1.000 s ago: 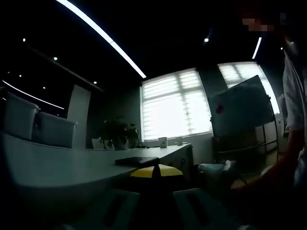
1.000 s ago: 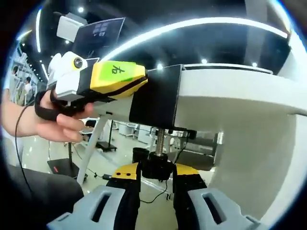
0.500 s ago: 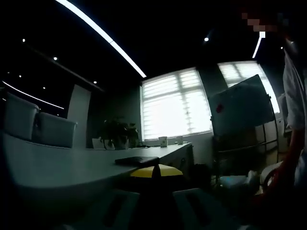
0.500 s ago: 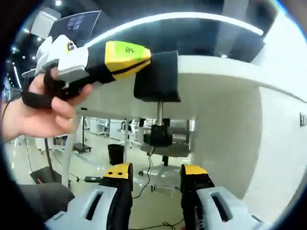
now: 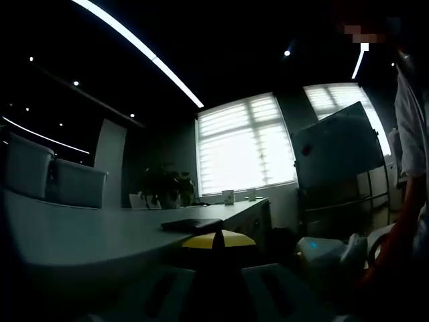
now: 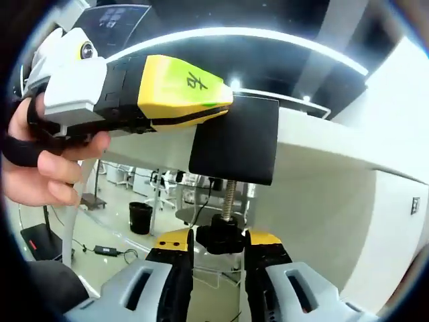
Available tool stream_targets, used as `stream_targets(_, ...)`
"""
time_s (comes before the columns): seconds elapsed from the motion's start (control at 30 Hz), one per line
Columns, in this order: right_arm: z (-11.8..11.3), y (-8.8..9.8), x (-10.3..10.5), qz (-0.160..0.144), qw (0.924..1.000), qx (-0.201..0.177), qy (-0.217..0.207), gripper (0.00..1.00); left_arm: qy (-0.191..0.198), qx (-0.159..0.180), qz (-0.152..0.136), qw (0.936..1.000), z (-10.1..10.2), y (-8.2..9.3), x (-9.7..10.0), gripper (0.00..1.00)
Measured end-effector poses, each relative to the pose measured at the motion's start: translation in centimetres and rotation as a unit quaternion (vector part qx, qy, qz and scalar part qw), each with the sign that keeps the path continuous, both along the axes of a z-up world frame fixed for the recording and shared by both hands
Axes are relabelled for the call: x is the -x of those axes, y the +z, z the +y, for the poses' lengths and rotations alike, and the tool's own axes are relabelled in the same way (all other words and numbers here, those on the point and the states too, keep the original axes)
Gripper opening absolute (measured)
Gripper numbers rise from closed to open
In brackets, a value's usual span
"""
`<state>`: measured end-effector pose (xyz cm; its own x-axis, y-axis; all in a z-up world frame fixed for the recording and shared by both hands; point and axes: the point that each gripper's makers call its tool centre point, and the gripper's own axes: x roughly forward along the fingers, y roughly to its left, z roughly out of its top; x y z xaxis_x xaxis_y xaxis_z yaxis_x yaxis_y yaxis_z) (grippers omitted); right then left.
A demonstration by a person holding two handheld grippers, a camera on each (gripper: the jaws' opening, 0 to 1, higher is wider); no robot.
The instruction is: Clamp the fixed fixture on the desktop, loosen the retaining clip, secure it to the edge of the desk, and tighten the retaining clip.
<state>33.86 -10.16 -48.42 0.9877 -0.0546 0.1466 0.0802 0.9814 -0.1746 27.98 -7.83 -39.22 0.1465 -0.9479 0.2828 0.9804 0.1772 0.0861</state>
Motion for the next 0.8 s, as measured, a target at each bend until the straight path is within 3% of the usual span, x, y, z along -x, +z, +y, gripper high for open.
stream_targets(0.13, 0.0, 0.0, 0.3, 0.002, 0.9998, 0.003, 0.017, 0.26, 0.0, 0.002, 0.001, 1.0, 0.1, 0.0, 0.0, 0.01)
stream_targets(0.3, 0.6, 0.0, 0.3, 0.003, 0.9964, 0.021, 0.082, 0.25, 0.001, -0.002, -0.002, 1.0, 0.1, 0.0, 0.0, 0.01)
stream_targets(0.6, 1.5, -0.3, 0.5, 0.027, 0.9778, 0.029, 0.206, 0.25, -0.001, 0.002, 0.001, 1.0, 0.1, 0.0, 0.0, 0.01)
stream_targets(0.8, 1.7, -0.5, 0.4, 0.036, 0.9712, 0.013, 0.235, 0.24, -0.002, 0.003, 0.0, 1.0, 0.1, 0.0, 0.0, 0.01)
